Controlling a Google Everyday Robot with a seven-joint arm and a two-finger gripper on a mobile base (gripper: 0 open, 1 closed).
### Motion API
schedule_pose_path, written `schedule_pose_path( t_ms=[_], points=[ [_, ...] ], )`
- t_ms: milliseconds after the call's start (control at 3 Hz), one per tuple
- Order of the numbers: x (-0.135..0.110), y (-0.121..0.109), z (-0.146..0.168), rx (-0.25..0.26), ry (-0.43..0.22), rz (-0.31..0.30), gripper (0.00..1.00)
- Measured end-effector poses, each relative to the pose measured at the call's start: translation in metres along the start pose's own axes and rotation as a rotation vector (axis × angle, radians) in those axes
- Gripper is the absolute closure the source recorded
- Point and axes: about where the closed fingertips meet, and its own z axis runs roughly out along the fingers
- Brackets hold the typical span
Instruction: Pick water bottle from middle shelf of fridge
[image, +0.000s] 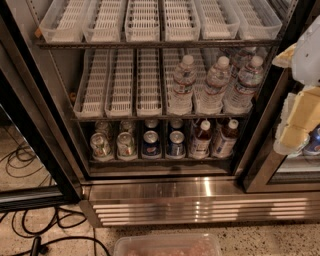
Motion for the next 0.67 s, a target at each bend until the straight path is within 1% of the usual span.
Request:
schedule_pose_path(
  t_ms=[333,667],
  points=[
    [0.0,0.0,0.0,0.003,-0.001,0.0,0.0],
    [0.007,-0.003,0.015,0.019,-0.068,0.078,0.0]
  ],
)
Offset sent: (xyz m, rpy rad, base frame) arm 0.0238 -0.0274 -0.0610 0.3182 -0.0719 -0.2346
